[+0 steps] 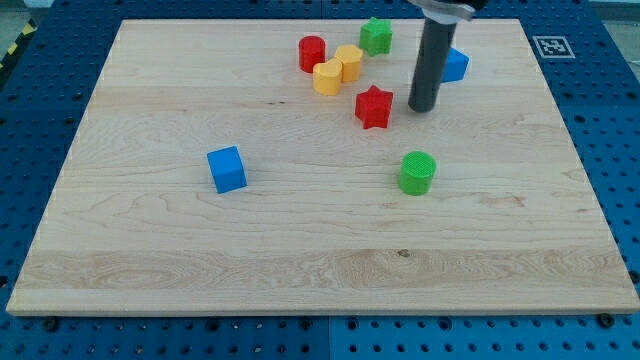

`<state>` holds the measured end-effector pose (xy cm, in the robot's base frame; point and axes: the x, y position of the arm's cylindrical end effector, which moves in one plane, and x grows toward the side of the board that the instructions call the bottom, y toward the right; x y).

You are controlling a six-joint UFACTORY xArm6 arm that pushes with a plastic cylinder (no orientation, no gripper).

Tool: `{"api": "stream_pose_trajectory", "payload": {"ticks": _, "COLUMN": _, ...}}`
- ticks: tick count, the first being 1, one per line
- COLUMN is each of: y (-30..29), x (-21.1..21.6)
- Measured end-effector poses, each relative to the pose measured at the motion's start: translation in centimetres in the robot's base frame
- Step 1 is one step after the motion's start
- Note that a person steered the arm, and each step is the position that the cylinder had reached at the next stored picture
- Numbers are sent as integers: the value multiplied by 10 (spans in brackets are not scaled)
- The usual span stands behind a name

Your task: Move red star to the yellow heart

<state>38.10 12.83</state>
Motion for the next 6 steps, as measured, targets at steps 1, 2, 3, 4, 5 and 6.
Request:
{"api": "stream_pose_trajectory", "payload": {"ticks": 1, "y": 1, "x": 26}}
{"api": "stream_pose_trajectory", "payload": {"ticks": 2, "y": -6, "x": 26}}
{"api": "stream_pose_trajectory", "payload": {"ticks": 3, "y": -45, "x": 29}}
{"api": "stream_pose_trajectory", "payload": {"ticks": 4, "y": -47, "x": 28}}
{"api": "stream_pose_trajectory", "payload": {"ticks": 5, "y": -47, "x": 12}}
{"api": "stream_pose_trajectory", "payload": {"ticks": 6, "y": -59, "x": -17}}
